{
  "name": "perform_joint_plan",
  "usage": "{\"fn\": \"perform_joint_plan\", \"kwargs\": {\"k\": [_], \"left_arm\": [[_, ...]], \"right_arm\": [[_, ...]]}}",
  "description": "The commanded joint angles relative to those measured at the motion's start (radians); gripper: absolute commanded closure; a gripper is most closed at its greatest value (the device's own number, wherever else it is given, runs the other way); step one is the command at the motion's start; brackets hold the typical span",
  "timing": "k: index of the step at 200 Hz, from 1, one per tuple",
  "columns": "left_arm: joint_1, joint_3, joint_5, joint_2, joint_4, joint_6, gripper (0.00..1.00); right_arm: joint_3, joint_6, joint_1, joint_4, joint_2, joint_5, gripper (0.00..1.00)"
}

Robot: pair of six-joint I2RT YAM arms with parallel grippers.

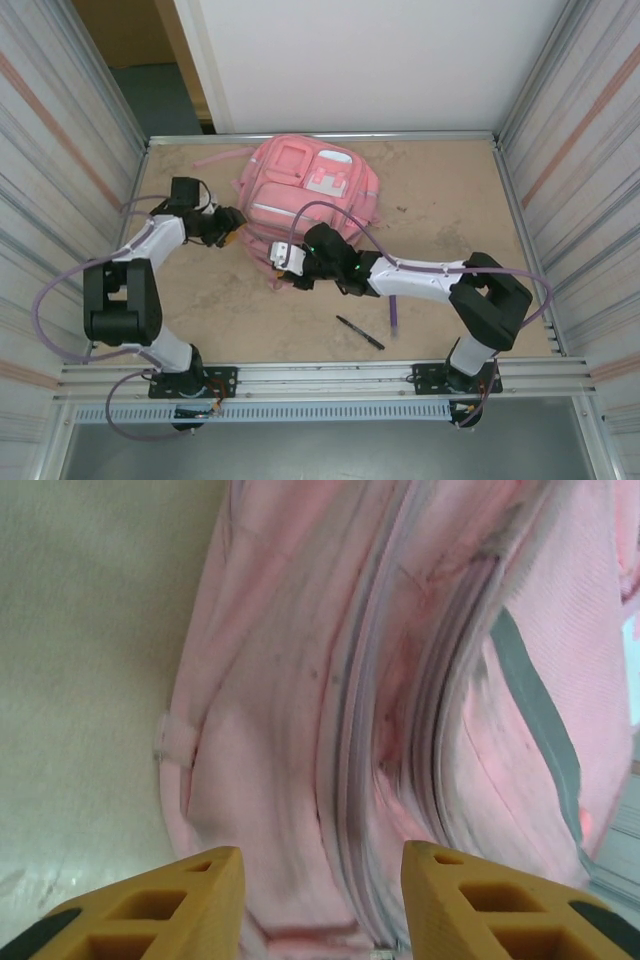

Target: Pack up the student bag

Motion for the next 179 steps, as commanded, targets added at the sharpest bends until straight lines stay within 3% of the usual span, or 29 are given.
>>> {"fn": "perform_joint_plan", "kwargs": {"k": [1, 11, 23, 33, 52, 70, 86, 116, 152, 179], "left_arm": [[-0.022, 0.06, 0.005, 0.052, -0.008, 0.025, 0.57], [-0.032, 0.068, 0.008, 0.067, -0.001, 0.023, 0.6], [-0.049, 0.066, 0.008, 0.078, 0.016, 0.025, 0.79], [-0.066, 0.074, 0.031, 0.085, 0.017, 0.041, 0.9], [-0.098, 0.07, 0.042, 0.061, -0.011, 0.051, 1.0], [-0.118, -0.013, 0.087, -0.02, 0.038, -0.002, 1.0], [-0.127, -0.094, 0.093, -0.117, 0.091, -0.071, 1.0], [-0.177, -0.17, 0.033, -0.246, 0.106, -0.14, 1.0], [-0.256, -0.252, 0.014, -0.316, 0.217, -0.295, 1.0], [-0.311, -0.286, 0.002, -0.307, 0.302, -0.379, 1.0]], "right_arm": [[-0.038, 0.112, 0.031, 0.059, -0.059, 0.042, 0.77], [-0.047, 0.146, 0.032, 0.058, -0.06, 0.044, 0.76], [-0.048, 0.225, 0.028, 0.063, -0.051, 0.057, 0.76], [-0.043, 0.35, 0.024, 0.074, -0.037, 0.096, 0.75], [-0.047, 0.612, 0.016, 0.095, -0.015, 0.215, 0.74], [-0.067, 0.752, -0.014, 0.104, -0.006, 0.283, 0.74], [-0.072, 0.7, -0.068, 0.093, 0.005, 0.256, 0.74], [0.012, 0.629, -0.236, 0.025, 0.12, 0.056, 0.76], [0.064, 0.602, -0.315, 0.047, 0.17, 0.049, 0.76], [0.061, 0.609, -0.331, 0.043, 0.099, 0.039, 0.75]]}}
